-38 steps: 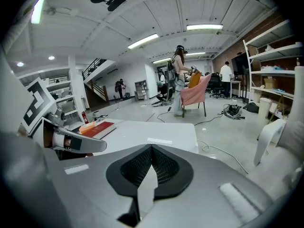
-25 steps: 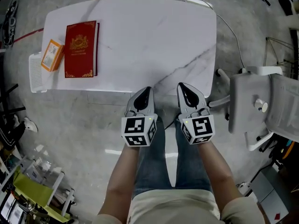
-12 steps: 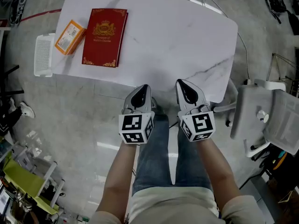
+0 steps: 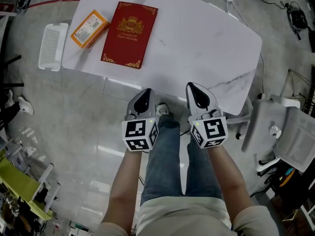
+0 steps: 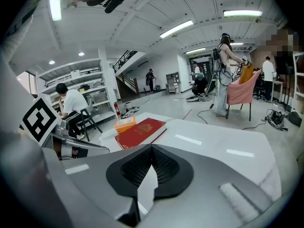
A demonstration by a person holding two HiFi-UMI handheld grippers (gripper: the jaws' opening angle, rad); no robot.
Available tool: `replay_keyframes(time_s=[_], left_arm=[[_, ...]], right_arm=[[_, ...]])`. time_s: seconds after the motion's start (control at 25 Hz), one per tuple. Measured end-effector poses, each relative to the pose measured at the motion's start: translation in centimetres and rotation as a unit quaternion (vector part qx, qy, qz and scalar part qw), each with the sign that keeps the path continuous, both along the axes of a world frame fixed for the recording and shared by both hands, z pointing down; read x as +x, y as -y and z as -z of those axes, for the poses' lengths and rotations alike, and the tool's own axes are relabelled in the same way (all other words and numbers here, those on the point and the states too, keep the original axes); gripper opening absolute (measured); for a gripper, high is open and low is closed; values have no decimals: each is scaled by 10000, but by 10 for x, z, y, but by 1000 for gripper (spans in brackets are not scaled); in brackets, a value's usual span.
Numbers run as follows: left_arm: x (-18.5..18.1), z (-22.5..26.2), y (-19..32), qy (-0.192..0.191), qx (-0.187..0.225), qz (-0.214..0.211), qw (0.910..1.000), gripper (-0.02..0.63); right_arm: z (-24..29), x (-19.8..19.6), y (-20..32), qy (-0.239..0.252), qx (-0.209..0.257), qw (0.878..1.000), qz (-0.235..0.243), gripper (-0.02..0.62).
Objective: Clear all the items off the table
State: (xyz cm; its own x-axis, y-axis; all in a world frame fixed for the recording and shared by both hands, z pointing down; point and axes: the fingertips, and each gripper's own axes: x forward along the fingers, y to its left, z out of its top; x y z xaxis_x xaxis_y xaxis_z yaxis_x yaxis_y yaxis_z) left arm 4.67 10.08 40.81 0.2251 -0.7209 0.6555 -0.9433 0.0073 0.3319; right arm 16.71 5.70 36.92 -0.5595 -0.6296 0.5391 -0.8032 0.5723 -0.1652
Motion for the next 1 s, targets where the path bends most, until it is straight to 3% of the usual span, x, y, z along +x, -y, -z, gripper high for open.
replay_keyframes(time_s=[0.4,1.0], left_arm=[[-40,-3,-4,27,-7,535,9986,9],[-52,-9,7,132,-117,859,9961,9]], right_arm=[[-2,-38,4,29,-34,9990,435,0],[-12,-62,25,185,-186,9965,796,0]])
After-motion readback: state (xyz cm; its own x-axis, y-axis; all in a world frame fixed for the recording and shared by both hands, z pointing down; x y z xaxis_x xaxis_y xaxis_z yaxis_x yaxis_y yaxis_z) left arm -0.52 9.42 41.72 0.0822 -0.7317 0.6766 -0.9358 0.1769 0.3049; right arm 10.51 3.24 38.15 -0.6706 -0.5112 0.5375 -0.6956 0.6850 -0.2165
